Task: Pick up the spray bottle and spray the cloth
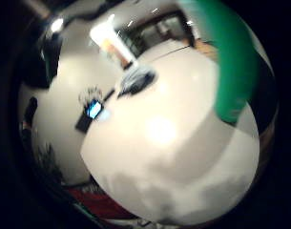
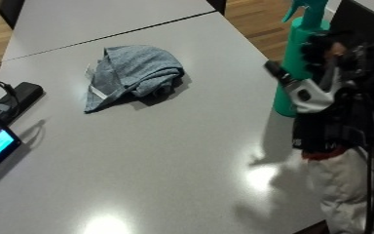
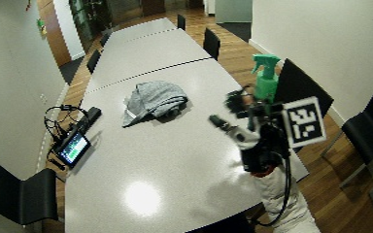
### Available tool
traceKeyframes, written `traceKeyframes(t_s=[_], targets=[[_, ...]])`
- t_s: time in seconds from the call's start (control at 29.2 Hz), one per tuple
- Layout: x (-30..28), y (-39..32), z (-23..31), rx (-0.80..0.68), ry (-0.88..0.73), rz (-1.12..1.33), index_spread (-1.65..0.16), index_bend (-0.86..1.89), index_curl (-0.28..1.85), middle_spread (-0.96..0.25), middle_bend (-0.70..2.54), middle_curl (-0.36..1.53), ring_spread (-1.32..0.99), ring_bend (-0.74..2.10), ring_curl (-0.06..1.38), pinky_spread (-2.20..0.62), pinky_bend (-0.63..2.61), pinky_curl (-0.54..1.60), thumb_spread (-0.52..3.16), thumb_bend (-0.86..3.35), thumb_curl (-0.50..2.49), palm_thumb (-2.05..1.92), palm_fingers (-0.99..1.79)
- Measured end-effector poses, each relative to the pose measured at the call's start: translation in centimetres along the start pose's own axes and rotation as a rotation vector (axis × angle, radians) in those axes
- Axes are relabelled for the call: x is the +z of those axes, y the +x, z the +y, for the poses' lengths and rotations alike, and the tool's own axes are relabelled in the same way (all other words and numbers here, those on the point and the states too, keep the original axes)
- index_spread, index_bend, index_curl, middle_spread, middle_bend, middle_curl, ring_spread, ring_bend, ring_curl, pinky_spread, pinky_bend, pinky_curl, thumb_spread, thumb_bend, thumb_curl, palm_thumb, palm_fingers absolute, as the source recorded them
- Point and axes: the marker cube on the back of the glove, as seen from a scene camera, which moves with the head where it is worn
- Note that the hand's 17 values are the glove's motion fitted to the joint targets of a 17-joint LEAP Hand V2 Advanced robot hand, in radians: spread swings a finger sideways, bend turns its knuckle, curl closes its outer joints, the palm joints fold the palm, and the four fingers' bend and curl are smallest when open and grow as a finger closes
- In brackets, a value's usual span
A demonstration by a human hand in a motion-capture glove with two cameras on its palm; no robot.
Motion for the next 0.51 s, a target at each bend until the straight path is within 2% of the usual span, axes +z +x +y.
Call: traceKeyframes(t_s=[0.1,0.14,0.21,0.27,0.41,0.45,0.51], targets=[[-4.9,4.6,-1.1,0.018,0.290,-0.026,-0.27,0.21,0.43,-0.10,0.52,0.43,-0.13,0.61,0.44,-0.19,0.49,0.41,0.88,0.16,0.44,0.93,0.55],[-5.9,6.0,-1.6,0.035,0.346,-0.014,-0.28,0.25,0.44,-0.11,0.56,0.44,-0.13,0.57,0.42,-0.13,0.34,0.36,0.87,0.14,0.44,0.93,0.41],[-7.0,8.3,-2.7,0.100,0.374,-0.018,-0.30,0.29,0.46,-0.12,0.54,0.44,-0.14,0.49,0.41,-0.04,0.22,0.35,0.84,0.11,0.45,0.92,0.22],[-7.2,10.5,-3.4,0.168,0.315,-0.045,-0.33,0.26,0.45,-0.09,0.50,0.42,-0.13,0.46,0.39,0.02,0.17,0.32,0.82,0.09,0.45,0.93,0.09],[-7.2,14.6,-4.2,0.219,0.173,-0.062,-0.36,0.12,0.38,-0.05,0.52,0.42,-0.11,0.50,0.36,0.09,0.11,0.24,0.78,0.07,0.46,0.96,0.14],[-7.2,15.2,-4.2,0.219,0.161,-0.059,-0.35,0.03,0.34,-0.07,0.63,0.44,-0.12,0.62,0.38,0.10,0.06,0.20,0.78,0.08,0.47,0.99,0.35],[-7.4,15.7,-4.0,0.215,0.161,-0.063,-0.34,0.10,0.31,-0.10,0.65,0.44,-0.13,0.71,0.35,0.12,0.08,0.17,0.77,0.08,0.48,1.03,0.58]])
